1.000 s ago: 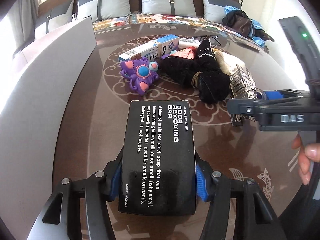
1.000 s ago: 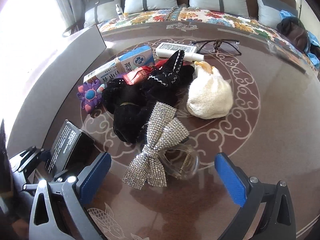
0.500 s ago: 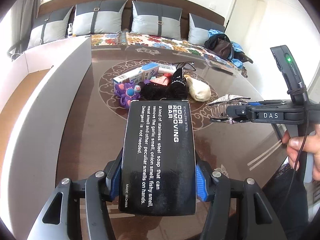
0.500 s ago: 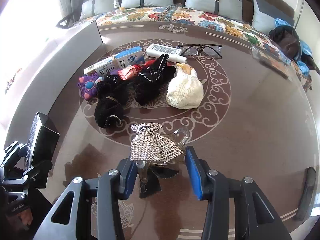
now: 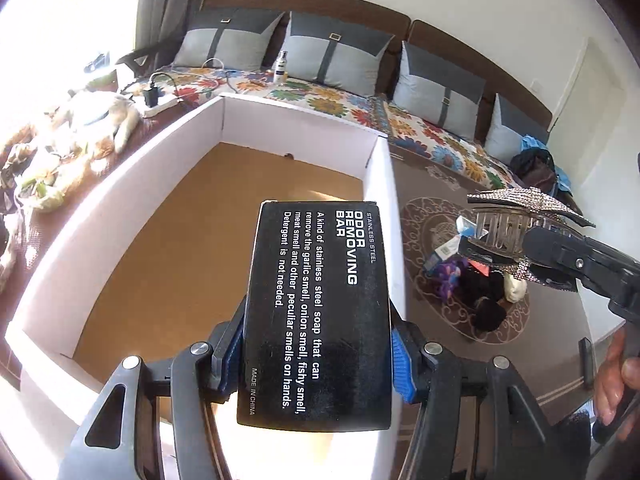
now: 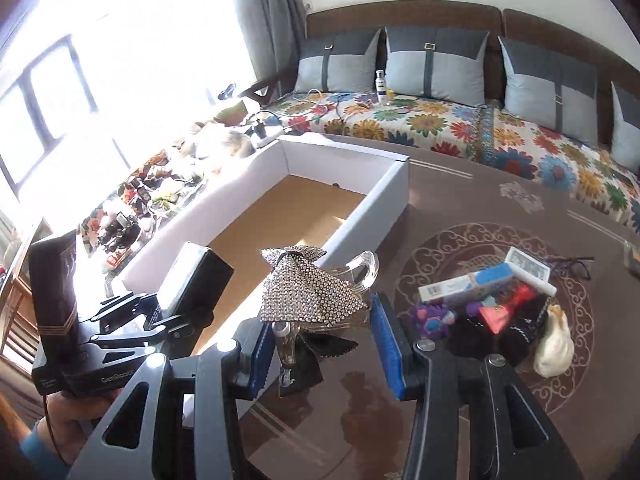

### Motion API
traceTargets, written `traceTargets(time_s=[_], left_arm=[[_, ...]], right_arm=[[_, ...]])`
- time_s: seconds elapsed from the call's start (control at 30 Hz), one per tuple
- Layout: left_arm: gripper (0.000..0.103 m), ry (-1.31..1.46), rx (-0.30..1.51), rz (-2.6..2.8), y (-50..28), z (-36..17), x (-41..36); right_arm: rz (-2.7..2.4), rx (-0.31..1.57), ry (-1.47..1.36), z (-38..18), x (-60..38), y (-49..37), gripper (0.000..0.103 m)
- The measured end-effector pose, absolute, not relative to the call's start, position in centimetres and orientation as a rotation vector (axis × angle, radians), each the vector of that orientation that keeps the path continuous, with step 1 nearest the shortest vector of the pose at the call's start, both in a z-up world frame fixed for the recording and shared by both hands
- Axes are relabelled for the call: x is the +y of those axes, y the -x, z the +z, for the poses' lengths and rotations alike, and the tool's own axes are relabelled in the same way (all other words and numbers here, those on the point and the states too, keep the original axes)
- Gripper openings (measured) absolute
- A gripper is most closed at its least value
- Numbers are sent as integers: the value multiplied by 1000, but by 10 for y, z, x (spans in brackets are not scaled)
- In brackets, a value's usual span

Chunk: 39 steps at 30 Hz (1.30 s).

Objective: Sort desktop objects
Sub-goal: 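Lift the black box with the left tool while the right tool grasps and lifts the bow clip, then open the left tool over the bin while the right tool releases the bow clip there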

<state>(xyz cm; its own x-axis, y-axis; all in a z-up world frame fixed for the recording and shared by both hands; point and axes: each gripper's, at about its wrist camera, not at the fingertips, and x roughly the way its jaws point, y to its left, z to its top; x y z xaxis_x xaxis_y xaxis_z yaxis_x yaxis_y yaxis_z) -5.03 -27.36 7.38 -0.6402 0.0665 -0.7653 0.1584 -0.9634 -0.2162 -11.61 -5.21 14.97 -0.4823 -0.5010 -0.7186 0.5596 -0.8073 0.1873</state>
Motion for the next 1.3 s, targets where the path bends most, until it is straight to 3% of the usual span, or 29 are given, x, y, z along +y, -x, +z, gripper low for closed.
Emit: traceTargets(time_s=[0.3,0.33,0.4,0.47,0.63,0.8,0.87,0.9,0.93,1.1,1.3], left_arm=[[60,-1446,402,-2539,53,28,-323],[65,-1443,407,-2535,50,26,-324],[78,-1429,407,-2526,47,27,-325],[79,-1392,393,-2538,42,32,-323],[79,-1306,406,-2625,33,57,-296],[79,-1270,364,-2818,28,85,-218],[85,-1287,332,-2909,25,89,-178],[94,-1304,309,-2946,24,87,-157],[100,-1323,286,-2978,22,83,-136],[101,-1535,81,-2970,42,18,-58],[101,-1647,22,-2868,66,-40,-47]], right_arm=[[-2097,341,-1173,74,-191,117,47],[-2084,345,-1203,66,-195,119,49],[-2082,336,-1233,58,-198,118,64],[-2086,289,-1210,63,-190,113,72],[-2186,264,-1070,91,-142,100,83],[-2390,253,-942,100,-51,92,100],[-2483,262,-940,89,-6,90,101],[-2527,273,-963,80,17,89,101],[-2568,284,-1006,68,41,88,101],[-2683,203,-1304,4,146,83,101],[-2714,127,-1425,-27,192,64,101]])
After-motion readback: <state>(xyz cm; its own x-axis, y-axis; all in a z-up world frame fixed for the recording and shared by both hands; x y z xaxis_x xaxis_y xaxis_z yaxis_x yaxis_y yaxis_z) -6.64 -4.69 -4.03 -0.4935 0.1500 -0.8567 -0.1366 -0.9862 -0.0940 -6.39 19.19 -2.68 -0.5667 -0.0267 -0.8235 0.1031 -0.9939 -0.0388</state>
